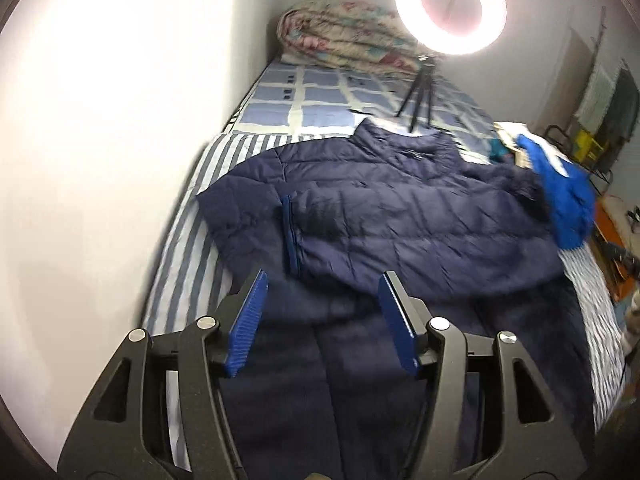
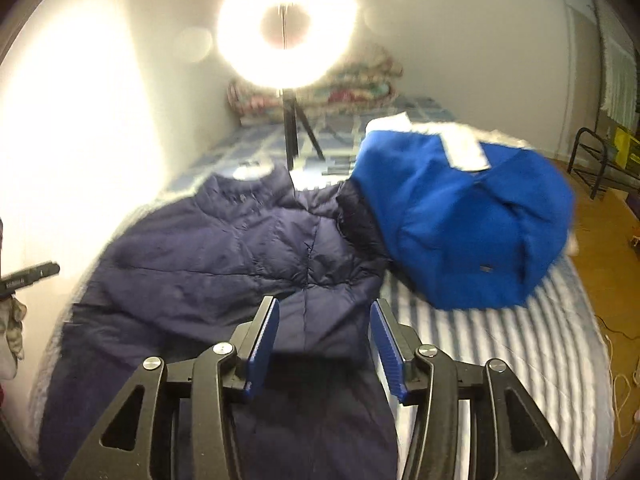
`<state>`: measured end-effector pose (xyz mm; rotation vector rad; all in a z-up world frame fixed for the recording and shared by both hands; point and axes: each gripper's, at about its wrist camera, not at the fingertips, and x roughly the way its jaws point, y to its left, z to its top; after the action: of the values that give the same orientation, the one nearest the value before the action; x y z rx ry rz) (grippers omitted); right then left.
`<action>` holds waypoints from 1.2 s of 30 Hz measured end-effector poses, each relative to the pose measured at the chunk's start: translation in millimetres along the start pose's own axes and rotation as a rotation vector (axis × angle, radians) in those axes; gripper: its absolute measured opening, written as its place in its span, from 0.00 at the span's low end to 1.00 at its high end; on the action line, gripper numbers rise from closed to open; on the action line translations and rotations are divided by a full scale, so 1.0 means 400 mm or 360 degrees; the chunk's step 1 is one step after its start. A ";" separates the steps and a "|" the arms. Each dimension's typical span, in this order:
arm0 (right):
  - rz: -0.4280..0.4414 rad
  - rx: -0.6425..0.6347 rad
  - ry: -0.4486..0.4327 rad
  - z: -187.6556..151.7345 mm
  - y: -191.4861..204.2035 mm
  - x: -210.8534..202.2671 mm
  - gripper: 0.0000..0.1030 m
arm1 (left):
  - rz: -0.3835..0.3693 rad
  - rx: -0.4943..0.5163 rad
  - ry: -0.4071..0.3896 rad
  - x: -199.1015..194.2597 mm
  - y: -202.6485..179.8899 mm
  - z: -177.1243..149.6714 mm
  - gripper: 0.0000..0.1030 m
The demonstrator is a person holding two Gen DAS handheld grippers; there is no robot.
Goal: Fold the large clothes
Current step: 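Grasp the jacket hem with both tools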
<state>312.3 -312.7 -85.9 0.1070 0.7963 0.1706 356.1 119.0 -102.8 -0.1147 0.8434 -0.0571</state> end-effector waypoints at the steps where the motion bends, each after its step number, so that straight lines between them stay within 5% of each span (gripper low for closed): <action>1: 0.0001 0.0004 -0.0024 -0.014 -0.002 -0.040 0.59 | -0.0020 0.0001 0.0010 -0.043 0.002 -0.026 0.60; 8: 0.0027 -0.0039 0.0034 -0.191 -0.005 -0.290 0.64 | -0.0120 -0.0005 0.0108 -0.260 0.019 -0.263 0.73; 14: 0.0010 0.0043 0.0246 -0.386 -0.040 -0.391 0.64 | -0.0168 -0.0097 0.0345 -0.306 0.055 -0.471 0.76; 21: 0.0072 0.0304 0.0501 -0.537 -0.109 -0.378 0.65 | -0.0131 -0.0364 0.0587 -0.279 0.103 -0.628 0.76; 29: 0.0145 0.0393 0.0712 -0.627 -0.110 -0.318 0.65 | -0.0182 -0.0707 0.0638 -0.258 0.152 -0.732 0.76; 32: 0.0150 0.0405 0.0746 -0.644 -0.106 -0.309 0.65 | -0.0221 -0.0733 0.0634 -0.271 0.153 -0.748 0.76; 36: 0.0176 0.0399 0.0777 -0.654 -0.097 -0.305 0.65 | -0.0197 -0.0674 0.0645 -0.276 0.135 -0.759 0.61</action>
<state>44.8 -366.0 -188.3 0.3561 1.2988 0.2043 56.1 159.4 -227.6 -0.5686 1.2446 -0.0170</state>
